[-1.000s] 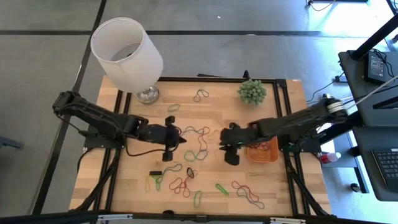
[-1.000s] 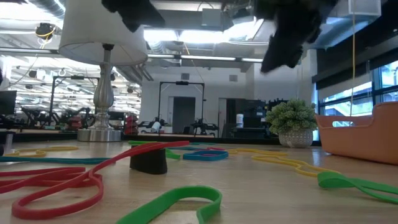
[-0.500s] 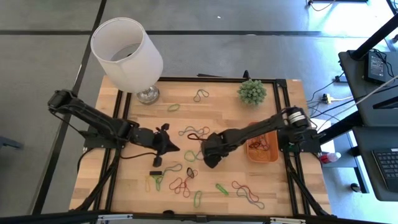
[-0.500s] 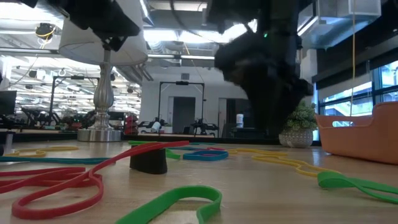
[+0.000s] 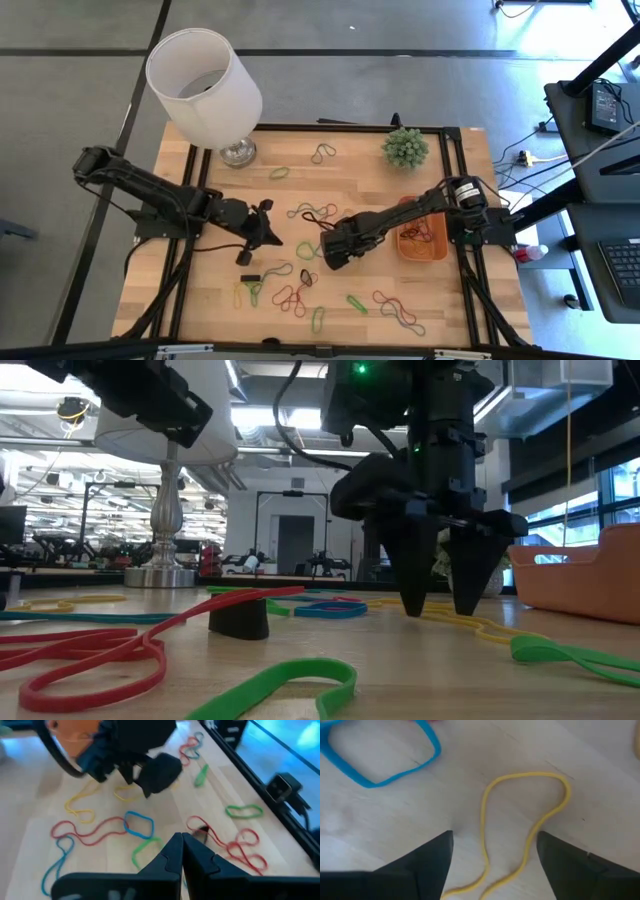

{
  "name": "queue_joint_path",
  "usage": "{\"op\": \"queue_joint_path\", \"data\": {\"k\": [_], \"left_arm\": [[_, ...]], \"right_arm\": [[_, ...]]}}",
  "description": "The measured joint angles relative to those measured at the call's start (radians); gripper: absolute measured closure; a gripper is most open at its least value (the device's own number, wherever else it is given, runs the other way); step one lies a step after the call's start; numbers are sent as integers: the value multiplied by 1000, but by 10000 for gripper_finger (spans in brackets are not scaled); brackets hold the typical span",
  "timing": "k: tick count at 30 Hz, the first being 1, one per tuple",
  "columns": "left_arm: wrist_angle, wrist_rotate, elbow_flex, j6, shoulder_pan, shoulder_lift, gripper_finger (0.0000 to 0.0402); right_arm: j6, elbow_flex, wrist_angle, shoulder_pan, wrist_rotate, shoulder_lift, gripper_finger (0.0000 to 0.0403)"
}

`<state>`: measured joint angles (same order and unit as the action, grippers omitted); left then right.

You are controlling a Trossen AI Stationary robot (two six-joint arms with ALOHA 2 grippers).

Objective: Pick and place rubber bands into bin
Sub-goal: Put the yellow rubber band into the orange bin

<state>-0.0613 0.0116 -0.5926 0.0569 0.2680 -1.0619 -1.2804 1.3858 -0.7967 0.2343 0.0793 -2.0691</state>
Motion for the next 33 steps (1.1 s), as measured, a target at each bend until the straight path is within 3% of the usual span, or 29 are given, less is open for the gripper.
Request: {"op": "queue_joint_path", "data": {"k": [5,15,26,33], "left_arm": [[-24,77,0,-49,-54,2,400],[-19,85,0,-141,-194,3,400],[-132,60,0,-168,-233,130,401],[-233,52,-1,-209,-292,228,401]], "right_arm": [[-72,5,-38,23,-8,-26,163],[-129,26,-88,45,-53,-32,384],[-104,252,-452,52,-186,71,399],[-107,219,-502,67,-286,247,401]]}}
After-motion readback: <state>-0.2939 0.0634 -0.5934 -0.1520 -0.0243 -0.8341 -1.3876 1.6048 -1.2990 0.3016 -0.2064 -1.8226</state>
